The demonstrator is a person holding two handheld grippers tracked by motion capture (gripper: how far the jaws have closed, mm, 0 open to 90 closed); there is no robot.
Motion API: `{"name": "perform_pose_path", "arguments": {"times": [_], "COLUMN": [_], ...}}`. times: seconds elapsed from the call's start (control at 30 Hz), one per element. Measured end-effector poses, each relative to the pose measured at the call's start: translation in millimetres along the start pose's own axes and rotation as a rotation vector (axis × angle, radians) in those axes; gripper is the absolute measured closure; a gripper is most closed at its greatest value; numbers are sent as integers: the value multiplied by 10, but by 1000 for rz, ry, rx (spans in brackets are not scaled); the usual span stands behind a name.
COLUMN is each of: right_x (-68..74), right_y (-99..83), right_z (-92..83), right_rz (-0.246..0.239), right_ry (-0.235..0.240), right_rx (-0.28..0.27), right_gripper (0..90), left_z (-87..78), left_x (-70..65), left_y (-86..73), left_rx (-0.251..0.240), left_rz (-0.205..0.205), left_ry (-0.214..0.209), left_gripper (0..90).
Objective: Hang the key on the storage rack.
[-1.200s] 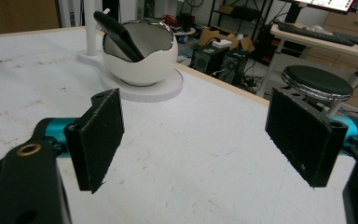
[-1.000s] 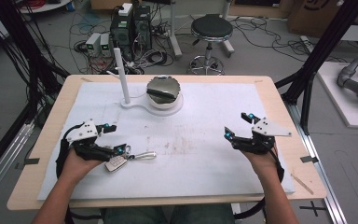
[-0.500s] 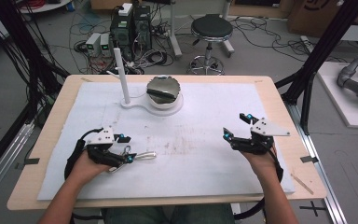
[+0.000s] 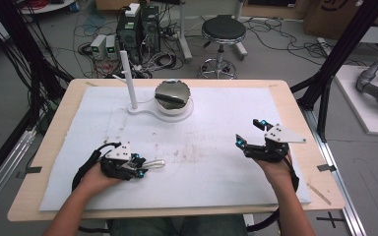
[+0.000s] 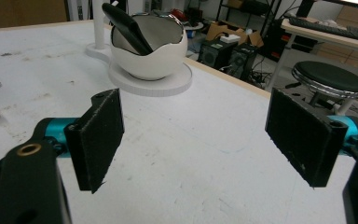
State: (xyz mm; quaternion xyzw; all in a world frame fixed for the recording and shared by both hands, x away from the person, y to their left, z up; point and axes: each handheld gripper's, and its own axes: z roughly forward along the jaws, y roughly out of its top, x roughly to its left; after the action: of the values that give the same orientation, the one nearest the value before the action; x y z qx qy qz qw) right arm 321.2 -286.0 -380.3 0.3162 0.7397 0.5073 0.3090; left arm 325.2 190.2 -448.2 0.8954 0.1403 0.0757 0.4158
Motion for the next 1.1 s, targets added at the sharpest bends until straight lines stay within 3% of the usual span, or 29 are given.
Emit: {"name": "perform_pose_path", "arguments": {"times": [0.23,0.33,0.6,0.73,0.9,1.0,1.1], "right_x": [-9,-7,12,18,14,1,2], "right_y": [0,0,4,8,9,6,7], "right_z": [-10,-6,3,4,2,-6,-6], "right_rz": [-1,-2,-9,-5,-5,-4,-2], "right_ry": [-3,-2,1,1,-1,-2,-1], "right_rx": [-6,-4,1,-1,-5,-6,-5], "right_gripper": [197,197,198,197,197,198,198], "left_z": [-51,-87,-53,-55,-67,-115,-200], "left_x": [20,52,14,-17,-39,-28,-21], "left_y": [-34,-54,-52,-30,5,23,51], "left_rx": [-24,-29,1,14,30,-18,-99], "left_rz": [-46,-57,-20,14,36,25,6], "left_ry": [18,18,30,22,41,51,61], "left_gripper": [571,612,644,737,738,738,738]}}
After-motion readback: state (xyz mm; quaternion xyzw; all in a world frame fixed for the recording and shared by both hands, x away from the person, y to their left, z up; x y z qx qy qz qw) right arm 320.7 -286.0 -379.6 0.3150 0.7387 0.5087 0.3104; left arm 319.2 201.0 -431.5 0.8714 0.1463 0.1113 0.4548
